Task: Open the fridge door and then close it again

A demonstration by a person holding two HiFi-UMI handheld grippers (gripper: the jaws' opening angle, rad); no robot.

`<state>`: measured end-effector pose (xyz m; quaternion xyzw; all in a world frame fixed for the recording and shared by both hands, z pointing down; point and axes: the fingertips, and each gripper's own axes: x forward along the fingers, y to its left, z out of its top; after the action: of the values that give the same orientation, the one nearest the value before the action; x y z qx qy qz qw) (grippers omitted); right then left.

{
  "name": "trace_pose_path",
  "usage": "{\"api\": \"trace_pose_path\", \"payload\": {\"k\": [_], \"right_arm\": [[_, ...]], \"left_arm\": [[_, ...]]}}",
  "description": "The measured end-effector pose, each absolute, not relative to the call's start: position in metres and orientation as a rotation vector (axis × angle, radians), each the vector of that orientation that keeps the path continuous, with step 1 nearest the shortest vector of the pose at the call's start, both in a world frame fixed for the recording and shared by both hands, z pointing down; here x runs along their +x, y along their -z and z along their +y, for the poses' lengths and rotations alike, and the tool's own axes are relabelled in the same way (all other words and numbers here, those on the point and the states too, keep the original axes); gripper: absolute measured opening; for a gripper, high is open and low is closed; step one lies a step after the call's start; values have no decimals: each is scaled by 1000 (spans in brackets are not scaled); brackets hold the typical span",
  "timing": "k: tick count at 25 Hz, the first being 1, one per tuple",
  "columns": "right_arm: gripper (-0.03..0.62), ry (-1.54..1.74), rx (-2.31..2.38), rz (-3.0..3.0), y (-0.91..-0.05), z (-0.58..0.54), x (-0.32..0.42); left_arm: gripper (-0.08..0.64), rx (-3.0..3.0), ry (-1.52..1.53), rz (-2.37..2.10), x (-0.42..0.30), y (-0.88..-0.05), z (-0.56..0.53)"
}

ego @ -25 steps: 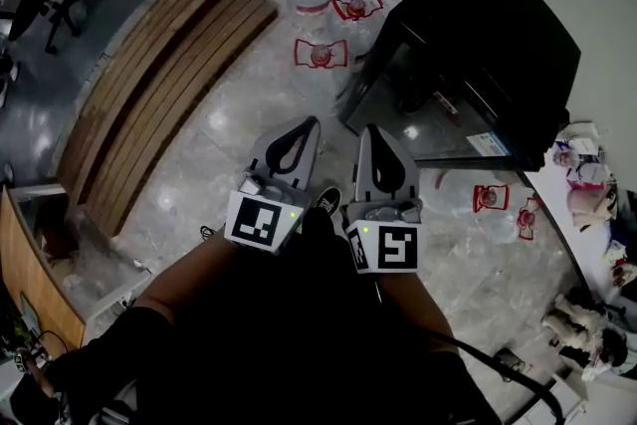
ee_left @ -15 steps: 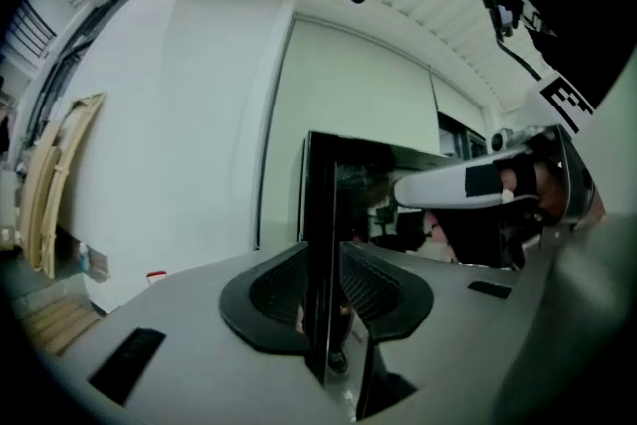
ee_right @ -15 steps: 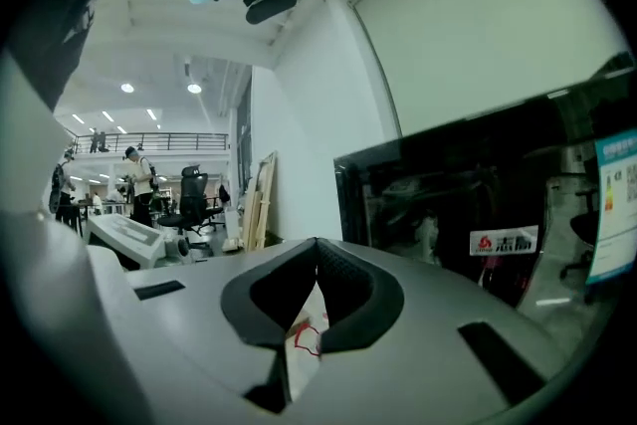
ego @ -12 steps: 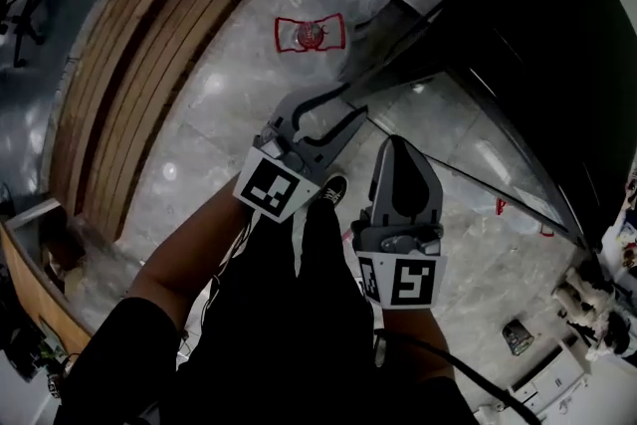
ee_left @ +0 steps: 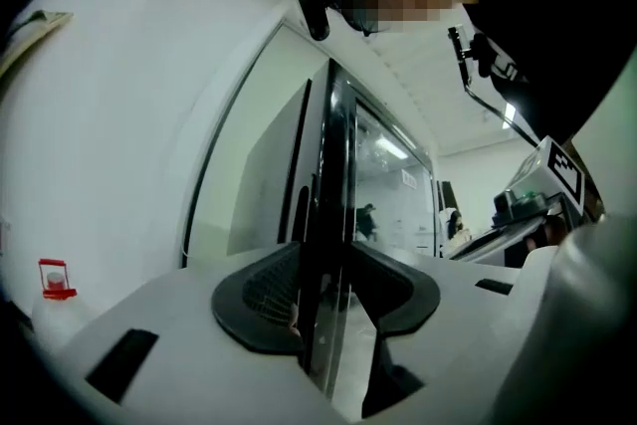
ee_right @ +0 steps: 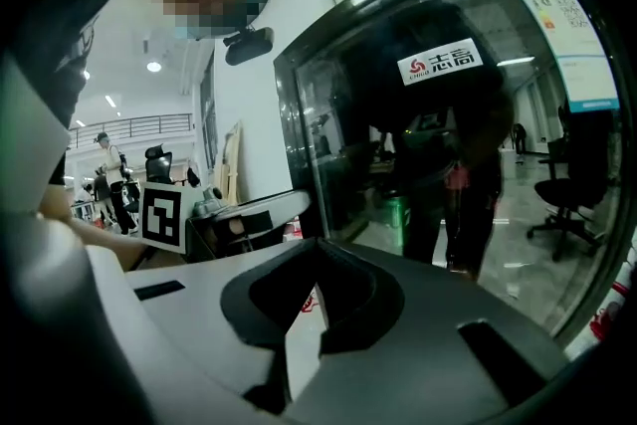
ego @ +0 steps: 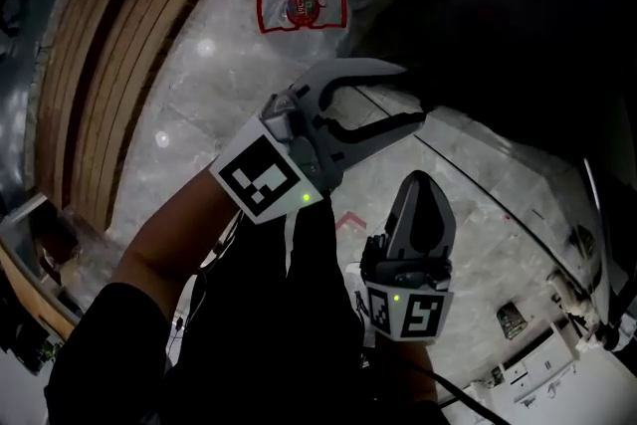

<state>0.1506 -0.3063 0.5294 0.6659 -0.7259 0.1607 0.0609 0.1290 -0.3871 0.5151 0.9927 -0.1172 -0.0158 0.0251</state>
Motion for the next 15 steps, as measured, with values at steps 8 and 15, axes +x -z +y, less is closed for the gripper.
{"api": "trace_pose_path", "payload": {"k": [8,15], "right_arm": [[15,-464,2018,-2216,-533,-311,146],[15,-483,2038,-2173,-532,-297,151]], "left_arm": [[134,3064,22,-325,129,-514,-386],[124,3035,-19,-364,129,-519,-385]]}}
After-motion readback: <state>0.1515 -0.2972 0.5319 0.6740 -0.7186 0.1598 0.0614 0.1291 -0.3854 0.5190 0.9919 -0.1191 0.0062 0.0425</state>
